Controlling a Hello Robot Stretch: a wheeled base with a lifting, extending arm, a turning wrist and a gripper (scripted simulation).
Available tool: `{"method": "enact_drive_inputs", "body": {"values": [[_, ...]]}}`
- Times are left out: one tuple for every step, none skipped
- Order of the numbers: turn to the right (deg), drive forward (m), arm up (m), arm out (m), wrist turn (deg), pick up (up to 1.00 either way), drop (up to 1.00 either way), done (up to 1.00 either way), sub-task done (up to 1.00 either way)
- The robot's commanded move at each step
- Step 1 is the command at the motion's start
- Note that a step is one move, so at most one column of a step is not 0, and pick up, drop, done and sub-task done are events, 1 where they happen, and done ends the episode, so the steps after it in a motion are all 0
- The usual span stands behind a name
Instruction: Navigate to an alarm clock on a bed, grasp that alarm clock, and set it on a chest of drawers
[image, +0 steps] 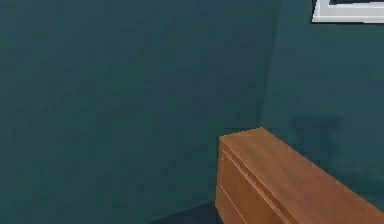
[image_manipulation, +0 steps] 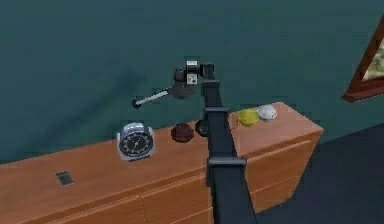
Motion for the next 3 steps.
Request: {"method": "enact_drive_inputs", "body": {"values": [[0.0, 0.0, 0.08, 0.0, 0.0, 0.0, 0.0, 0.0, 0.0], [0.0, 0.0, 0.0, -0.08, 0.0, 0.0, 0.0, 0.0, 0.0], [0.0, 0.0, 0.0, 0.0, 0.0, 0.0, 0.0, 1.0, 0.0]]}}
